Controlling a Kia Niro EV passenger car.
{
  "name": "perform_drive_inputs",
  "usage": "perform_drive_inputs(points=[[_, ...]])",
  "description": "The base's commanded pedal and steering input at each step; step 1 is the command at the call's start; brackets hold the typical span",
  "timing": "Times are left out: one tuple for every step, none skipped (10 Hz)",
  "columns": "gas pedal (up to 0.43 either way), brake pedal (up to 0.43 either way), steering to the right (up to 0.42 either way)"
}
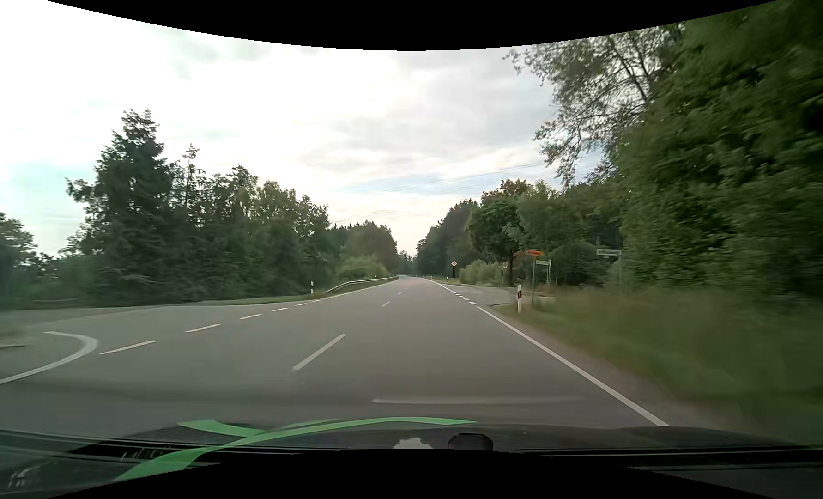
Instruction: Follow the waypoints while adhering to traffic rules and regulations
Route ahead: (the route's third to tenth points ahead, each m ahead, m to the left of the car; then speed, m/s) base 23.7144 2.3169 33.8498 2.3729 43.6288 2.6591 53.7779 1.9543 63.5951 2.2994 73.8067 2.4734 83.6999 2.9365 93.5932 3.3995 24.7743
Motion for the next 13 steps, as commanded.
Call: perform_drive_inputs(points=[[0.197,0.000,-0.004],[0.197,0.000,-0.006],[0.209,0.000,-0.005],[0.209,0.000,-0.005],[0.220,0.000,-0.006],[0.220,0.000,-0.005],[0.228,0.000,-0.005],[0.228,0.000,-0.006],[0.240,0.000,-0.006],[0.248,0.000,-0.005],[0.248,0.000,-0.005],[0.260,0.000,-0.006],[0.260,0.000,-0.005]])
